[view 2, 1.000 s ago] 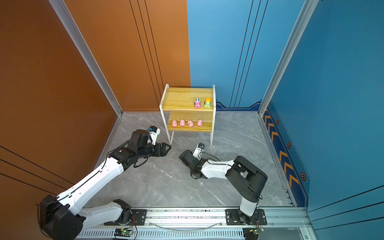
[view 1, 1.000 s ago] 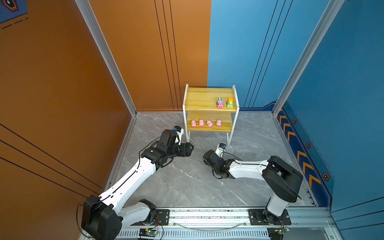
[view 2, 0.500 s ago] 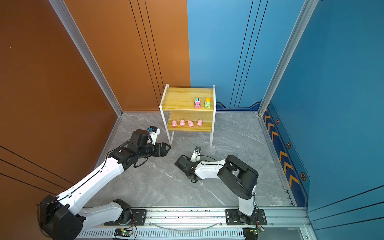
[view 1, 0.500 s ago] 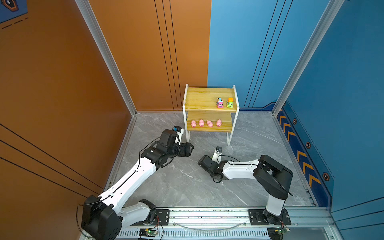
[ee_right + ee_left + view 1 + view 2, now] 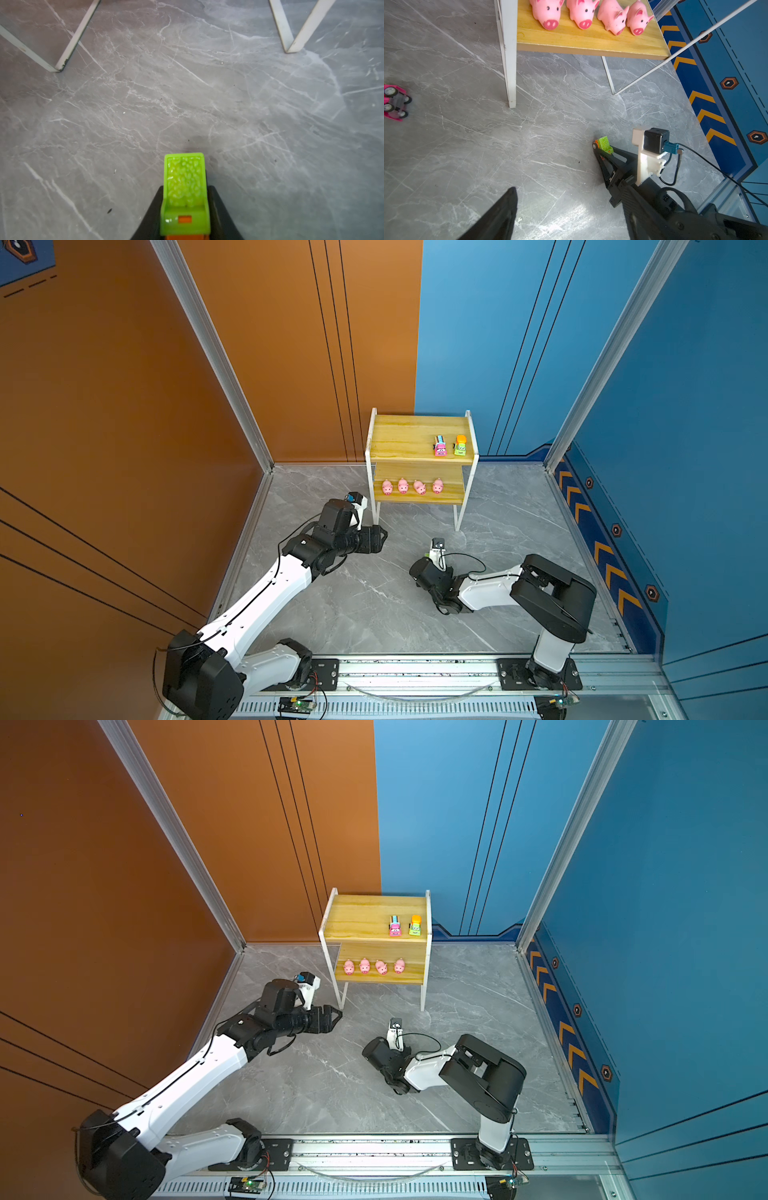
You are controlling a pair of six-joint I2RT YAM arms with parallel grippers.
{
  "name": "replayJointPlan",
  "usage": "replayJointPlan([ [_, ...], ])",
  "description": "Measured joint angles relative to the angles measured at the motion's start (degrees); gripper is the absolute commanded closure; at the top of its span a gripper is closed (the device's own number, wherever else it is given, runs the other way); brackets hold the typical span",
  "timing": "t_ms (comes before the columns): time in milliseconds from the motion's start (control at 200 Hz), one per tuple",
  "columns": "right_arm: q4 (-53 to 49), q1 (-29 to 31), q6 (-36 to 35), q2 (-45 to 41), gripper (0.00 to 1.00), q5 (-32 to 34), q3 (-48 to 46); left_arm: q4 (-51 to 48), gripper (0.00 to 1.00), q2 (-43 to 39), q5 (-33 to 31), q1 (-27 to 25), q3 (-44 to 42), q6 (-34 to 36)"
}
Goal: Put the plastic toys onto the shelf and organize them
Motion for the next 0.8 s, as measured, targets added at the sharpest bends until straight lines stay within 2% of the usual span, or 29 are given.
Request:
replayJointPlan([
  [155,11.23,-2.6,-9.38,-0.26,0.8,-7.3,-4.28,-0.02,0.2,0.0,0.0,0.0,0.0,0.02],
  [405,17.88,-3.21,-21.22,-0.11,0.8,-18.47,-4.9,0.0,0.2,0.04,0.0,0.07,0.0,0.02],
  [676,20.52,-2.19,-26.8,3.06,0.77,-24.92,-3.58,0.0,0.2,0.22,0.0,0.22,0.0,0.02],
  [801,22.14,-0.98,-28.09,3.91,0.69,-25.42,-3.58,0.0,0.2,0.24,0.0,0.28,0.0,0.02],
])
